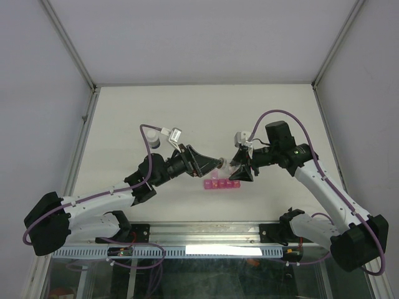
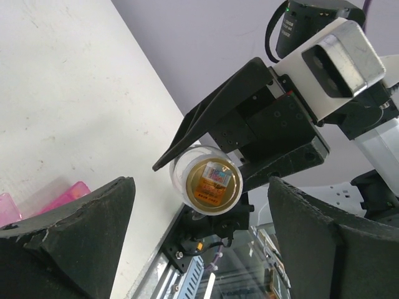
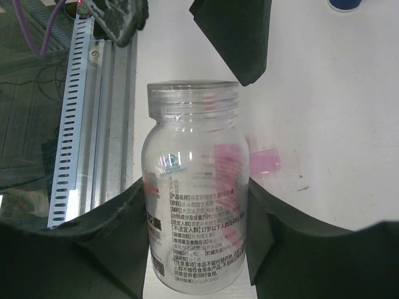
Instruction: Sort the pills into containers
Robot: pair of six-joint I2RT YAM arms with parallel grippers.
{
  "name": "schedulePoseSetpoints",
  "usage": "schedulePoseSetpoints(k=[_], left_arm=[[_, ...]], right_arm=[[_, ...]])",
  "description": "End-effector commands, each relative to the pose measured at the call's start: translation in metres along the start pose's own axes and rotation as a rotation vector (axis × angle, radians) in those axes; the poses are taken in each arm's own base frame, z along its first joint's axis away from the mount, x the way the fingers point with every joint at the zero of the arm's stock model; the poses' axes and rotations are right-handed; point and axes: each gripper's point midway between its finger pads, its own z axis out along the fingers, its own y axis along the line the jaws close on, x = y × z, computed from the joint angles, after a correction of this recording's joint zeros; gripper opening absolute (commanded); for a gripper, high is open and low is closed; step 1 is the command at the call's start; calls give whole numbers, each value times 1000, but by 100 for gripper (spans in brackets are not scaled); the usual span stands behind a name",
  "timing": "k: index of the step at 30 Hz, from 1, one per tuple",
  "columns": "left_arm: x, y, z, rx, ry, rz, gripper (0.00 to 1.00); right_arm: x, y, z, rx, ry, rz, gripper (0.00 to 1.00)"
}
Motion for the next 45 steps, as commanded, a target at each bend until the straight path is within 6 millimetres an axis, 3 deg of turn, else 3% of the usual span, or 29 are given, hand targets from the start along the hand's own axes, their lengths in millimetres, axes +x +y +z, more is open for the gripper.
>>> schedulePoseSetpoints(k=[1,16,18,27,32,37,41,45], left_arm=[[-14,-28,7,66,-32,34,88],[0,-35,19,71,40,68,67],[1,-35,20,68,48,75,59],[6,-35,22,58,72,88,47],[10,-34,24,61,99,102,34],[18,-34,26,70,149,132,31],[26,-39,23,143,183,241,25],[40,-42,14,280,262,478,22]], right_arm=[[-20,-5,-4,15,-44,-56,0],[-20,-6,-4,18,-44,-53,0],[-20,-5,-4,19,-44,-54,0],[-19,-5,-4,18,-43,-52,0],[-20,-6,-4,20,-44,-55,0],[-20,-6,-4,20,-44,-53,0],[-20,-6,-4,20,-44,-54,0],[-20,-5,-4,17,-46,-54,0]])
